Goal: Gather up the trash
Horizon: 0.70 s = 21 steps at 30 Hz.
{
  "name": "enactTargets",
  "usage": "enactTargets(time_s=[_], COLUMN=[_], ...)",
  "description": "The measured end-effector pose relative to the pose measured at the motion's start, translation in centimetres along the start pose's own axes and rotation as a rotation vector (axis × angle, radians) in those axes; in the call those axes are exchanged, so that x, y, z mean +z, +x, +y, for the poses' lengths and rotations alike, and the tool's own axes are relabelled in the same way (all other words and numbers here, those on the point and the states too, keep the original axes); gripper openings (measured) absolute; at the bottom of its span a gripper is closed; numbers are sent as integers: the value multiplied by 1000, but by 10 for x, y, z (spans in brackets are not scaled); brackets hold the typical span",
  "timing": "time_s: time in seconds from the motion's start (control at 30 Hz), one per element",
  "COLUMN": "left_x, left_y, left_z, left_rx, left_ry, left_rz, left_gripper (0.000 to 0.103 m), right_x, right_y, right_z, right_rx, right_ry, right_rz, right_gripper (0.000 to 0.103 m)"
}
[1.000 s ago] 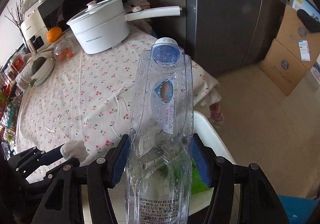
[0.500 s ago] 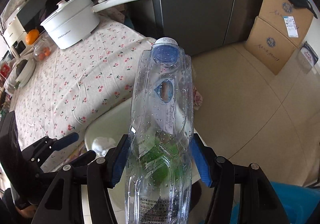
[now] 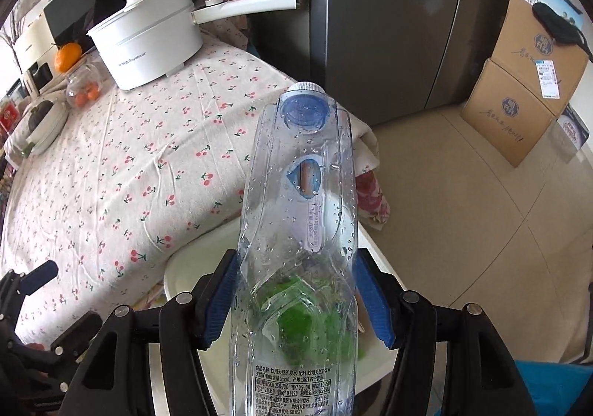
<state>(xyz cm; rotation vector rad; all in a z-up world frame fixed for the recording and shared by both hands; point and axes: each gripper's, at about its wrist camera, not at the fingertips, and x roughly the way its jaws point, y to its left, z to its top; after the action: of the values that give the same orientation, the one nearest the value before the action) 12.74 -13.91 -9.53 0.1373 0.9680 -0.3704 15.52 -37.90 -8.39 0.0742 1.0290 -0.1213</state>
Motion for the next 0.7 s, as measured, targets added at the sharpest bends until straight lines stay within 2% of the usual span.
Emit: enactTargets(time_s=[0.03, 0.1, 0.13, 0.4, 0.57, 0.7], left_x=[-1, -5, -7, -23, -33, -40], left_y=[-2, -6, -9, -48, -77, -100], left_z=[4, 12, 17, 53, 66, 71], left_rx=[35, 104, 125, 160, 205, 249], left_ry=[-10, -24, -37, -183, -228, -248], left_rz=[0, -4, -8, -43, -88, -133], left_gripper=[101, 101, 101, 101, 102, 102], right_x=[1, 2, 3, -6, -18, -30], right_y=[4, 7, 6, -32, -74, -105], right_z=[3, 10, 14, 46, 76, 94], right_rx=[0, -27, -34, -17, -27, -1], right_ry=[-7, -30, -46, -119, -181, -201], right_rz=[-3, -3, -10, -70, -177, -218], right_gripper=[65, 80, 83, 86, 89, 93])
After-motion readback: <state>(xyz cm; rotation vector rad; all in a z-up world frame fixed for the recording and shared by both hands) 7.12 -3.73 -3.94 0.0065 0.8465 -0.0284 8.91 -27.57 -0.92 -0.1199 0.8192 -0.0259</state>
